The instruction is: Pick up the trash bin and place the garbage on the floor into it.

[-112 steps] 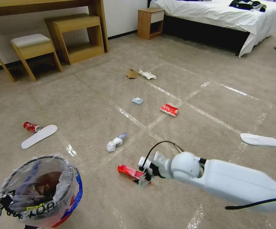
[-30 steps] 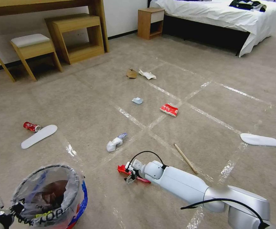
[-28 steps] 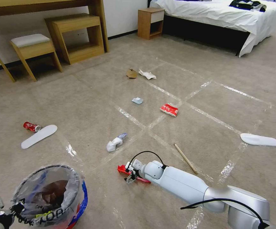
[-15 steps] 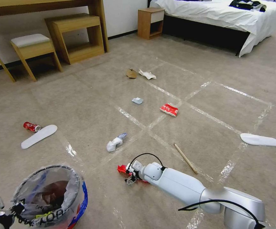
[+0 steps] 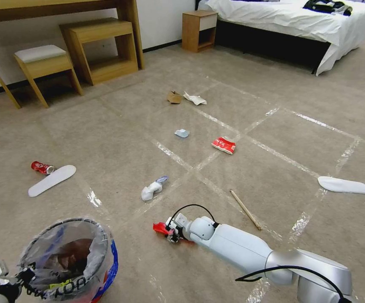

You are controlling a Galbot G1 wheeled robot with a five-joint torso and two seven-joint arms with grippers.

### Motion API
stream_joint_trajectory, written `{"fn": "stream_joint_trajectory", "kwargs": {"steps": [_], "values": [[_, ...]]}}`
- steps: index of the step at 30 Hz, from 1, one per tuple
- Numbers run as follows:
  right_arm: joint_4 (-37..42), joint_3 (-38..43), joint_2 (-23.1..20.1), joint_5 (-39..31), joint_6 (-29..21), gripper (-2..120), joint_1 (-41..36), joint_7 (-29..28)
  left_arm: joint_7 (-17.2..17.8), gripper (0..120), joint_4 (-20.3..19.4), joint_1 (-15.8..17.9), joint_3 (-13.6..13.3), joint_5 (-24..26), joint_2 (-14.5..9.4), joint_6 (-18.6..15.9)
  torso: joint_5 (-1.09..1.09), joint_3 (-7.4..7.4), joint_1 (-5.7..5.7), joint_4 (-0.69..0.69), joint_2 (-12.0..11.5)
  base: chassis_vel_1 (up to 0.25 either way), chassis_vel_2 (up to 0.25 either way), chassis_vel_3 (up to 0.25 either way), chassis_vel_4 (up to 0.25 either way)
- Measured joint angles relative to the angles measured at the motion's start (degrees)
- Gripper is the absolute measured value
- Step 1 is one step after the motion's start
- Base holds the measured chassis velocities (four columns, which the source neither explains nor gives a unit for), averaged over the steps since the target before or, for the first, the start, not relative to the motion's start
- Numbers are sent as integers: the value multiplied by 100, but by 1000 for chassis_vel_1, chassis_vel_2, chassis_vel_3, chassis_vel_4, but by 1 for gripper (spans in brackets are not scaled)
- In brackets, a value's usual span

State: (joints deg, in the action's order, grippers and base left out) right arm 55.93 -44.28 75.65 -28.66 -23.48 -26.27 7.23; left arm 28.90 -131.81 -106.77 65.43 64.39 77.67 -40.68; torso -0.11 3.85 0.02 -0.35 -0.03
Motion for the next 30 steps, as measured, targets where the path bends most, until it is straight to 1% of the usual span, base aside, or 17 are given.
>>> {"fn": "stream_joint_trajectory", "kwargs": {"steps": [1,2,3,4,6,9,12,13,15,16,19,22,23,25,26,29,30], "values": [[5,1,-6,-10,6,30,0,-14,0,0,-2,1,-1,-1,-3,0,0,0,0,-1,0,0,0,0,0],[57,-1,-49,-71,30,14,0,-58,-3,0,-16,6,-3,0,-29,2,0,0,0,-3,0,0,0,0,0],[98,29,-75,-117,32,8,6,-81,-2,0,-17,6,-1,8,-39,3,0,0,0,-3,0,0,0,0,0],[98,29,-75,-117,32,8,6,-81,-2,0,-17,6,-1,8,-39,3,0,0,0,-3,0,0,0,0,0],[255,149,-135,-215,33,0,15,-127,6,0,-39,-12,3,25,-54,3,0,0,0,-2,0,0,0,0,0],[516,313,-216,-318,52,0,12,-215,12,0,-82,-37,8,46,-63,3,0,1,0,-2,0,0,0,0,0],[1288,836,-394,-577,266,0,-47,-343,37,0,-195,-78,27,131,-74,-2,1,0,0,-1,-1,0,0,0,0],[1288,836,-394,-577,266,0,-47,-343,37,0,-195,-78,27,131,-74,-2,1,0,0,-1,-1,0,0,0,0],[2066,1365,-597,-818,711,0,-108,-438,56,0,-287,-112,68,194,-90,-10,1,0,0,1,0,0,0,0,0],[2066,1365,-597,-818,711,0,-108,-438,56,0,-287,-112,68,194,-90,-10,1,0,0,1,0,0,0,0,0],[2750,1817,-911,-1157,1099,0,-165,-526,80,0,-347,-114,97,275,-105,-15,1,1,0,0,0,0,0,0,0],[3441,2372,-1350,-1359,1685,0,-278,-419,99,0,-380,-62,70,362,-102,-19,2,0,0,-4,0,0,0,0,0],[3441,2372,-1350,-1359,1685,0,-278,-419,99,0,-380,-62,70,362,-102,-19,2,0,0,-4,0,0,0,0,0],[3732,2717,-1543,-1302,2148,0,-376,-239,98,0,-401,2,0,414,-90,-19,3,1,0,-1,0,0,0,0,0],[3732,2717,-1543,-1302,2148,0,-376,-239,98,0,-401,2,0,414,-90,-19,3,1,0,-1,0,0,0,0,0],[4189,3299,-1730,-1399,2851,0,-588,144,46,0,-419,115,-168,415,-68,-19,2,0,0,-3,0,0,0,0,0],[4189,3299,-1730,-1399,2851,0,-588,144,46,0,-419,115,-168,415,-68,-19,2,0,0,-3,0,0,0,0,0]]}}
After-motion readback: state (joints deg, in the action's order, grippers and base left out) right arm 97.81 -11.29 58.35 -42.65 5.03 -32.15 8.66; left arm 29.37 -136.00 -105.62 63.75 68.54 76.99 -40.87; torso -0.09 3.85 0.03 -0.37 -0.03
